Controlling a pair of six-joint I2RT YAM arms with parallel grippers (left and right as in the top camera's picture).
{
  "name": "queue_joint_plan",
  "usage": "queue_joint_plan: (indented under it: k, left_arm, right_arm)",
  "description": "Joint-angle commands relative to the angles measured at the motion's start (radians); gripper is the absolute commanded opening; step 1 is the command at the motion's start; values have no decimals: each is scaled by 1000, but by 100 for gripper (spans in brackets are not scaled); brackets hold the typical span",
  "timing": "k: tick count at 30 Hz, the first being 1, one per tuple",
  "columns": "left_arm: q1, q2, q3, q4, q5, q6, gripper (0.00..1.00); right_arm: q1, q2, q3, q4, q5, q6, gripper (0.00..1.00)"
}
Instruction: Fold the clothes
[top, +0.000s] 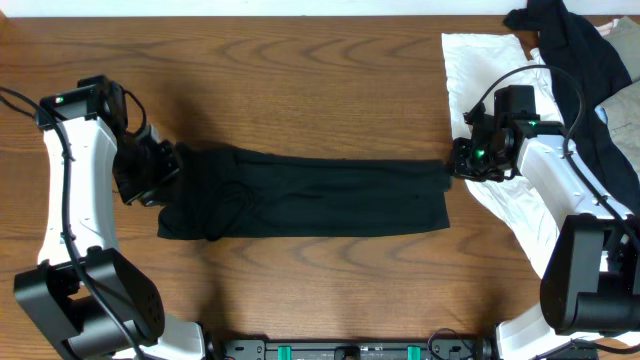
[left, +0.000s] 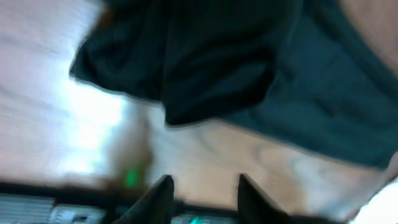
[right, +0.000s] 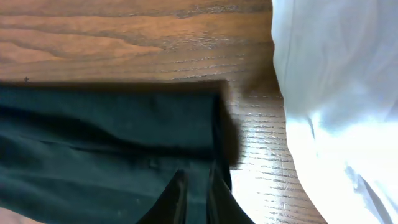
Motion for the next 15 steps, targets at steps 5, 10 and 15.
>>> queue_joint_plan:
  k: [5, 10, 15]
  left_arm:
    - [-28, -11, -39, 107, -9, 25, 38]
    - [-93, -11, -134, 180, -68, 84, 38]
    - [-157, -10, -241, 277, -192, 84, 40]
  right_arm:
    - [-6, -18, 0, -1, 8, -12, 18]
    - [-6, -18, 0, 0, 8, -12, 18]
    - [-6, -18, 0, -1, 8, -12, 18]
